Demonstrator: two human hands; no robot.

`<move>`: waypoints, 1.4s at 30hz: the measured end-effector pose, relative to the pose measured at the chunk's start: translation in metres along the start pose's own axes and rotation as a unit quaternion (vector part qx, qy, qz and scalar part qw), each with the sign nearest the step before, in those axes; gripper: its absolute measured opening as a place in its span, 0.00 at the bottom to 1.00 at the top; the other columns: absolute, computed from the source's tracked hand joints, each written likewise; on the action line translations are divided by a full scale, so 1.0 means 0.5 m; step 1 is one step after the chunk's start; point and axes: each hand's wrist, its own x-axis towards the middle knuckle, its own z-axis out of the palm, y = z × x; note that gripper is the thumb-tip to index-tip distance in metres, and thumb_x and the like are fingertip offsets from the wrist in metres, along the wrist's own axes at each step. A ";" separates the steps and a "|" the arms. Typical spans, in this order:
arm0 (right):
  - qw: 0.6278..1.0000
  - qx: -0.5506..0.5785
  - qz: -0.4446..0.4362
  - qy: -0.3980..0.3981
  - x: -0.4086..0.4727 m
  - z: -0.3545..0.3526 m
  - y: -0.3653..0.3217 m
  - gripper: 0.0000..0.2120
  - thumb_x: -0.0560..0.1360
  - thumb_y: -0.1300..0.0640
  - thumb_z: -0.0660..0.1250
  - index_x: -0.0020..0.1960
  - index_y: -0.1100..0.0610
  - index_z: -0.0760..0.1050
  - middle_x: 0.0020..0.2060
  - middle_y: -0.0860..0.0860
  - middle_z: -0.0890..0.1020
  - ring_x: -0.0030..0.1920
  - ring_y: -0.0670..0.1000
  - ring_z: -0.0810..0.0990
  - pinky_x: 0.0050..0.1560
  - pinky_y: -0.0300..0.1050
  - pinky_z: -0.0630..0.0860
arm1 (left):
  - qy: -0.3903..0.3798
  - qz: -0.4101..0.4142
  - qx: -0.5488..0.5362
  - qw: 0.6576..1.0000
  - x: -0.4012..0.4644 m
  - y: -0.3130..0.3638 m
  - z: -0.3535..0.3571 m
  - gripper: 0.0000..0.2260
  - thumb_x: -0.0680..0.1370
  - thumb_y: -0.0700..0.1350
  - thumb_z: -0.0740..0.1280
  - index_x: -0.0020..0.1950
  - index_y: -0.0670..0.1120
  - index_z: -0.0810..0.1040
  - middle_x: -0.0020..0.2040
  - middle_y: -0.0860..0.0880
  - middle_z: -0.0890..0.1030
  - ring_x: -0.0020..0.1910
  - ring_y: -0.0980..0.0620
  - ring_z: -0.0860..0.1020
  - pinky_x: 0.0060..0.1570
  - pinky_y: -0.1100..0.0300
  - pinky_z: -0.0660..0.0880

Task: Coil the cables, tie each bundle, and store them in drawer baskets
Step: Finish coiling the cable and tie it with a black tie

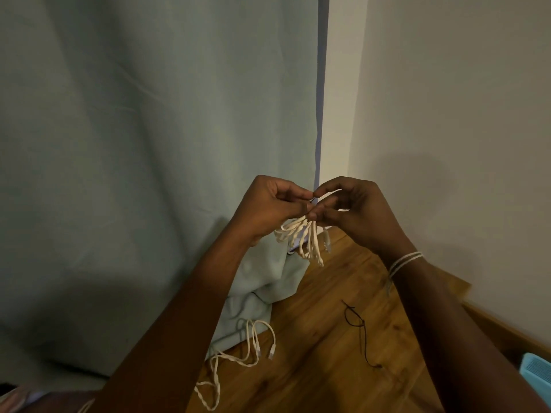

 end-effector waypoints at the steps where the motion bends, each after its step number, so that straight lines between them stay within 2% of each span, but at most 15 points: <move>1: 1.000 0.004 0.001 0.002 -0.002 0.003 0.005 0.15 0.69 0.62 0.78 0.54 0.62 0.80 0.38 0.54 0.87 0.38 0.51 0.87 0.46 0.43 0.84 | 0.006 -0.008 -0.001 1.000 0.000 -0.002 0.003 0.09 0.71 0.36 0.76 0.51 0.41 0.85 0.45 0.44 0.87 0.45 0.46 0.86 0.53 0.43 0.81; 4: 1.000 0.009 -0.003 0.011 -0.012 0.013 0.018 0.15 0.71 0.63 0.76 0.57 0.61 0.80 0.40 0.52 0.88 0.39 0.49 0.87 0.46 0.40 0.83 | 0.033 -0.024 0.003 0.999 -0.003 -0.007 0.011 0.10 0.70 0.37 0.77 0.51 0.42 0.85 0.43 0.44 0.87 0.43 0.46 0.86 0.51 0.43 0.82; 7: 0.999 0.031 0.001 0.023 -0.020 0.022 0.032 0.12 0.76 0.64 0.70 0.59 0.62 0.80 0.43 0.55 0.87 0.41 0.51 0.88 0.47 0.44 0.84 | 0.036 -0.025 0.016 0.999 -0.007 -0.007 0.017 0.15 0.70 0.38 0.77 0.55 0.44 0.83 0.40 0.46 0.87 0.39 0.48 0.86 0.50 0.45 0.82; 11: 1.000 0.010 -0.010 0.028 -0.019 0.026 0.043 0.08 0.78 0.65 0.68 0.55 0.63 0.82 0.44 0.55 0.87 0.42 0.51 0.87 0.46 0.47 0.85 | 0.031 -0.018 0.038 0.999 -0.009 -0.007 0.020 0.16 0.70 0.39 0.76 0.57 0.45 0.80 0.38 0.47 0.86 0.38 0.50 0.85 0.50 0.46 0.82; 18: 0.996 -0.050 -0.054 0.042 -0.013 0.033 0.049 0.06 0.79 0.63 0.67 0.51 0.60 0.83 0.41 0.52 0.86 0.39 0.50 0.86 0.44 0.50 0.85 | 0.036 -0.011 0.039 0.999 -0.001 -0.021 0.020 0.14 0.71 0.39 0.76 0.56 0.44 0.83 0.40 0.47 0.86 0.39 0.49 0.85 0.50 0.46 0.82; 22: 0.992 0.009 -0.057 0.109 -0.017 0.045 0.056 0.06 0.78 0.65 0.67 0.49 0.61 0.83 0.40 0.55 0.85 0.39 0.55 0.85 0.42 0.56 0.84 | 0.038 0.010 0.004 0.999 -0.002 -0.025 0.033 0.10 0.72 0.37 0.74 0.53 0.42 0.85 0.44 0.45 0.86 0.43 0.48 0.85 0.51 0.46 0.82; 26: 0.985 0.067 -0.026 0.157 -0.012 0.060 0.058 0.06 0.77 0.67 0.66 0.48 0.62 0.82 0.40 0.58 0.84 0.40 0.59 0.85 0.41 0.59 0.84 | 0.064 0.026 -0.010 0.998 0.002 -0.025 0.051 0.08 0.72 0.37 0.75 0.51 0.40 0.85 0.43 0.44 0.86 0.42 0.47 0.85 0.50 0.45 0.82; 30: 0.981 0.124 0.008 0.149 -0.010 0.059 0.050 0.07 0.77 0.69 0.65 0.46 0.64 0.82 0.40 0.59 0.83 0.42 0.59 0.85 0.43 0.57 0.84 | 0.066 0.028 0.000 0.997 0.008 -0.039 0.050 0.06 0.72 0.39 0.75 0.49 0.42 0.86 0.42 0.46 0.86 0.41 0.48 0.85 0.49 0.47 0.83; 33: 0.978 0.129 0.027 0.163 -0.005 0.050 0.040 0.08 0.77 0.69 0.64 0.44 0.64 0.81 0.37 0.52 0.81 0.39 0.51 0.83 0.41 0.47 0.83 | 0.045 0.044 0.044 0.997 0.008 -0.046 0.052 0.05 0.73 0.40 0.74 0.48 0.43 0.86 0.41 0.48 0.86 0.41 0.52 0.84 0.49 0.53 0.82; 36: 0.974 0.135 0.042 0.176 0.001 0.044 0.033 0.09 0.77 0.70 0.63 0.43 0.63 0.81 0.35 0.50 0.80 0.35 0.45 0.80 0.37 0.39 0.80 | 0.005 0.026 0.032 0.999 0.006 -0.052 0.058 0.05 0.75 0.41 0.72 0.50 0.42 0.84 0.43 0.46 0.86 0.43 0.49 0.84 0.51 0.51 0.82; 40: 0.963 0.168 0.080 0.195 -0.003 0.050 0.040 0.09 0.79 0.66 0.63 0.44 0.61 0.80 0.36 0.53 0.79 0.35 0.46 0.79 0.39 0.40 0.79 | -0.025 0.006 0.004 1.000 0.003 -0.059 0.064 0.06 0.78 0.42 0.69 0.52 0.43 0.83 0.46 0.46 0.85 0.47 0.47 0.83 0.55 0.48 0.81; 42: 0.960 0.169 0.089 0.203 -0.006 0.053 0.043 0.09 0.79 0.64 0.62 0.44 0.61 0.80 0.35 0.52 0.79 0.35 0.46 0.79 0.38 0.39 0.78 | -0.042 0.007 -0.011 0.999 0.001 -0.060 0.064 0.08 0.76 0.45 0.70 0.52 0.44 0.82 0.47 0.46 0.84 0.49 0.48 0.83 0.55 0.50 0.81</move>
